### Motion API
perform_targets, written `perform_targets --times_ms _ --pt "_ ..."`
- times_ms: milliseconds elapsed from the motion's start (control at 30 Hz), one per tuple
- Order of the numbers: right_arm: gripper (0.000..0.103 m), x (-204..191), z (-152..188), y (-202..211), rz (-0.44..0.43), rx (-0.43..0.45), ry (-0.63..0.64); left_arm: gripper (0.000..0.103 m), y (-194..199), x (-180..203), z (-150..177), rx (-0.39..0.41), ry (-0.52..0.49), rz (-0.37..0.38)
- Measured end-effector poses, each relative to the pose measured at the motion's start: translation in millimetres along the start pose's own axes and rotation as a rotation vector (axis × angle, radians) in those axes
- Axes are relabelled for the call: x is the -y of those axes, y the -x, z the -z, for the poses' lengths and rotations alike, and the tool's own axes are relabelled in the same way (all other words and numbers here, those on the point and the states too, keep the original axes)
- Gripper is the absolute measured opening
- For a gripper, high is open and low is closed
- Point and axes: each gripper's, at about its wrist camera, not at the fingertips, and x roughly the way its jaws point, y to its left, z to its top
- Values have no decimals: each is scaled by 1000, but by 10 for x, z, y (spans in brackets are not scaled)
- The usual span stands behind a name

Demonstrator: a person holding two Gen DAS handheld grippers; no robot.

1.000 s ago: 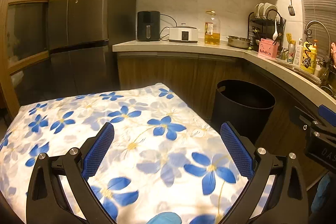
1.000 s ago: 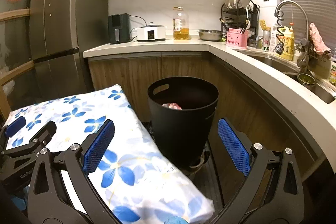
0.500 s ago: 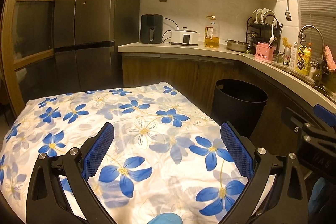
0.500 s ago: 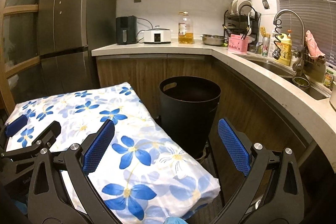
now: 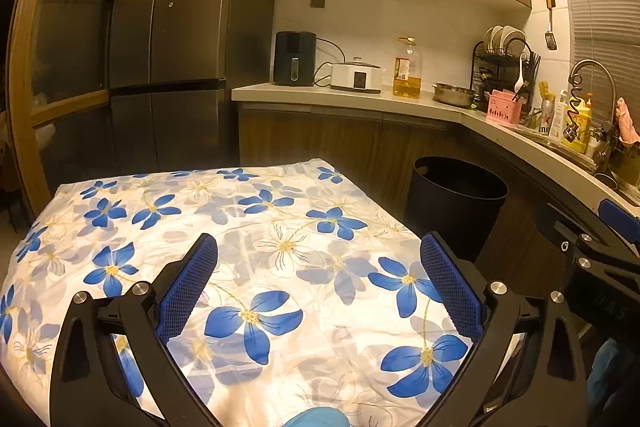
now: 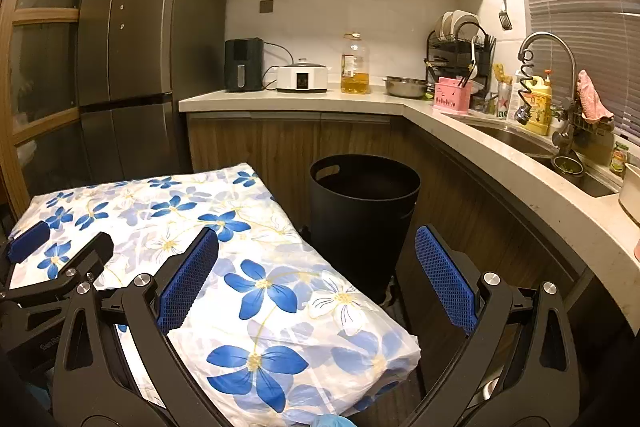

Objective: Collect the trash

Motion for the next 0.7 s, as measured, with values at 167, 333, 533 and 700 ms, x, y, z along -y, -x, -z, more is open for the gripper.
perform_targets --times_ms 167,333,533,700 --pt "98 -3 2 -1 -2 0 1 97 5 -20 2 1 4 -1" --pt "98 -7 8 -10 -3 -3 1 97 3 -24 3 0 3 0" --pt "98 -11 10 -19 -2 -5 0 97 2 -21 1 0 4 0" --pt "98 -12 7 -18 -2 -4 0 97 0 -21 -1 0 4 0"
